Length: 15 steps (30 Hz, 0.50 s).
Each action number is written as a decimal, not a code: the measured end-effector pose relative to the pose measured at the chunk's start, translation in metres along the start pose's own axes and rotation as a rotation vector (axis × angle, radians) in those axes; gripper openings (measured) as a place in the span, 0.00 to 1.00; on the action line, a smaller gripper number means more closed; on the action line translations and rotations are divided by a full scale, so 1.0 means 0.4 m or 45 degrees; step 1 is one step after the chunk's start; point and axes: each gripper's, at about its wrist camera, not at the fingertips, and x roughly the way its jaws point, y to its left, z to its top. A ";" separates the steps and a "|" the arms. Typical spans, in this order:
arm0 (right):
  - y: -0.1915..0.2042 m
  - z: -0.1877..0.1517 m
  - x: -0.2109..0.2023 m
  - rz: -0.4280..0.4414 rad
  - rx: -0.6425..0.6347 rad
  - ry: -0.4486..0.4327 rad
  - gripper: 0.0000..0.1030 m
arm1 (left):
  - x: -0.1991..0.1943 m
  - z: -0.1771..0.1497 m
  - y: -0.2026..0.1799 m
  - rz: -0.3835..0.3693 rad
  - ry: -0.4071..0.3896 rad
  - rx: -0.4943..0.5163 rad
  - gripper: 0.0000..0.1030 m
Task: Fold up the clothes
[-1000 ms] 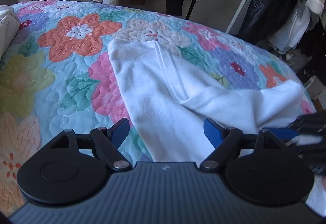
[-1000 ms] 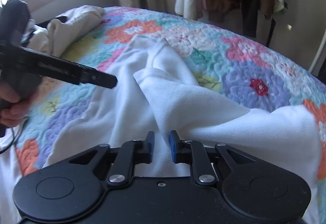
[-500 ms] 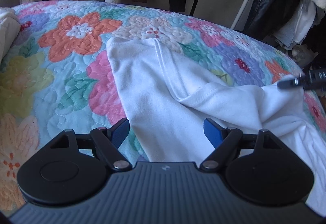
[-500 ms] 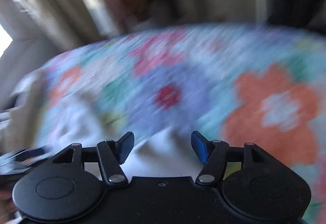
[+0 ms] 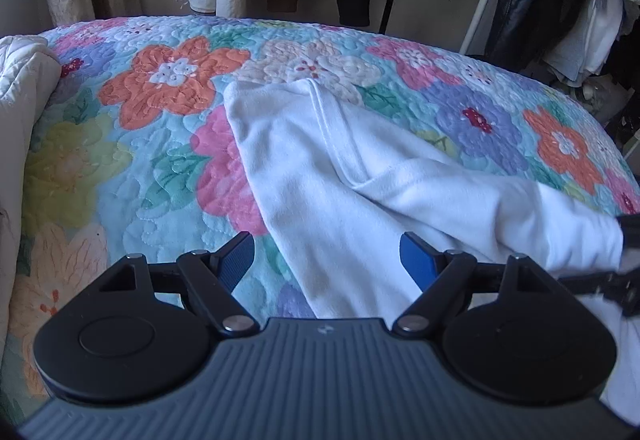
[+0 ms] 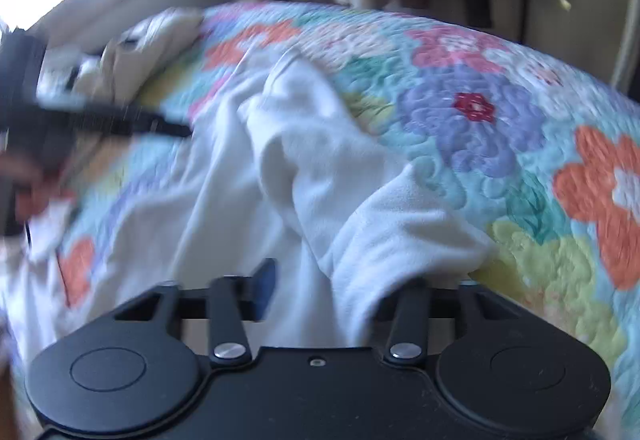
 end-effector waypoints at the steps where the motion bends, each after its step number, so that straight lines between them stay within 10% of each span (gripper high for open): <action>1: -0.021 0.008 -0.005 0.003 0.090 -0.040 0.65 | 0.002 -0.003 0.002 -0.004 0.004 -0.009 0.77; 5: -0.074 0.075 -0.019 -0.145 0.103 -0.151 0.61 | 0.031 -0.009 0.015 0.011 0.016 -0.024 0.77; 7: -0.099 0.110 -0.025 -0.229 0.087 -0.204 0.04 | 0.053 -0.011 0.021 0.027 0.032 -0.026 0.77; 15: -0.199 0.251 -0.051 -0.564 0.022 -0.412 0.05 | 0.073 0.007 0.025 0.076 -0.122 -0.070 0.77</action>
